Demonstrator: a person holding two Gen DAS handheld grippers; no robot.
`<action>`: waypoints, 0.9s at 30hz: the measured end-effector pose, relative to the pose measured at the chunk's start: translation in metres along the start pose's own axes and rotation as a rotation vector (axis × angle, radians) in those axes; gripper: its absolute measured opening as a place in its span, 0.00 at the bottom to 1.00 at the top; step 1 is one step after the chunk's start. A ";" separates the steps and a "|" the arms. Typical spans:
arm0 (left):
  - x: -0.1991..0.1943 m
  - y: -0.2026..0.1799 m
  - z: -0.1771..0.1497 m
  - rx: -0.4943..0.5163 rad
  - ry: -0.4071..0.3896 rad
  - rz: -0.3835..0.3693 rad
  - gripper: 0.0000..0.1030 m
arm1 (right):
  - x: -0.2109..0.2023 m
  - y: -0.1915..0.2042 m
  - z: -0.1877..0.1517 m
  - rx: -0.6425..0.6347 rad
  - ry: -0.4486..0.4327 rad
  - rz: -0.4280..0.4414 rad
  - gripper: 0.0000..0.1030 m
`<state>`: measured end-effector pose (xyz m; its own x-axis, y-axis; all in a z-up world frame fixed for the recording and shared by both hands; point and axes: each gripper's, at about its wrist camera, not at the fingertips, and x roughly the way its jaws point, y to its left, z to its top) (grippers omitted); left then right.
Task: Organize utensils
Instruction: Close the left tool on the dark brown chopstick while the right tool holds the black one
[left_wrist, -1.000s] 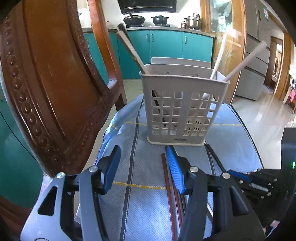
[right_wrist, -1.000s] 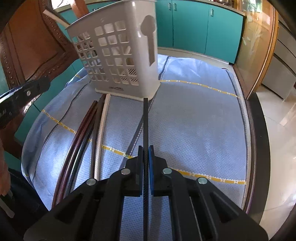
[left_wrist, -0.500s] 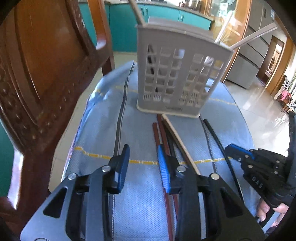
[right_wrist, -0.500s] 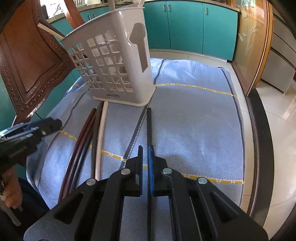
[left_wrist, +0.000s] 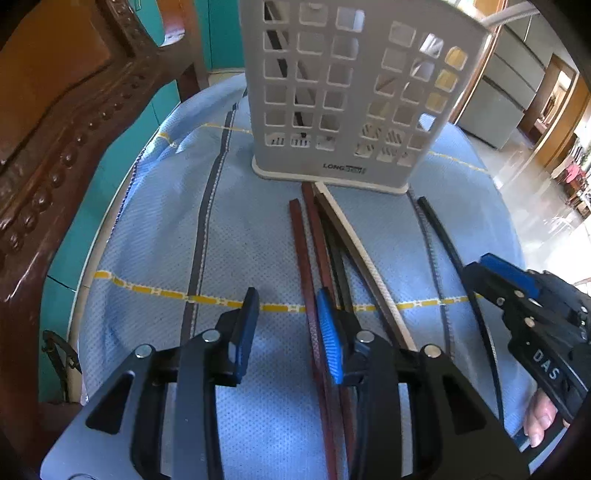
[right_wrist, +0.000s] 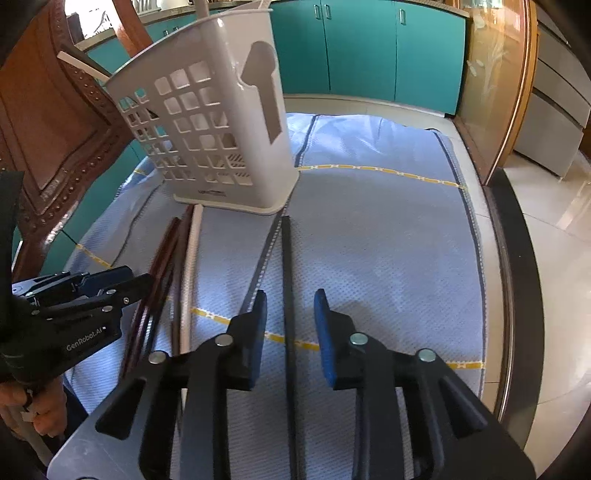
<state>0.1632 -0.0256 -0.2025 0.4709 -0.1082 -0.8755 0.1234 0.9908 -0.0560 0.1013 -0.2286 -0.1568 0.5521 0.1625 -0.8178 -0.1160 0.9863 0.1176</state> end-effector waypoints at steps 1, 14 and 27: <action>0.001 -0.001 0.000 0.000 -0.005 0.013 0.34 | 0.002 0.000 0.000 -0.002 0.005 -0.007 0.28; 0.010 -0.012 0.021 0.026 -0.017 0.065 0.34 | 0.015 0.013 -0.003 -0.083 0.003 -0.101 0.39; -0.004 -0.010 0.013 0.039 -0.021 0.002 0.07 | 0.000 0.011 0.002 -0.053 -0.038 -0.026 0.06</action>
<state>0.1713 -0.0363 -0.1918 0.4890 -0.1083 -0.8655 0.1566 0.9870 -0.0350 0.1013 -0.2181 -0.1546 0.5863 0.1385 -0.7981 -0.1437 0.9874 0.0658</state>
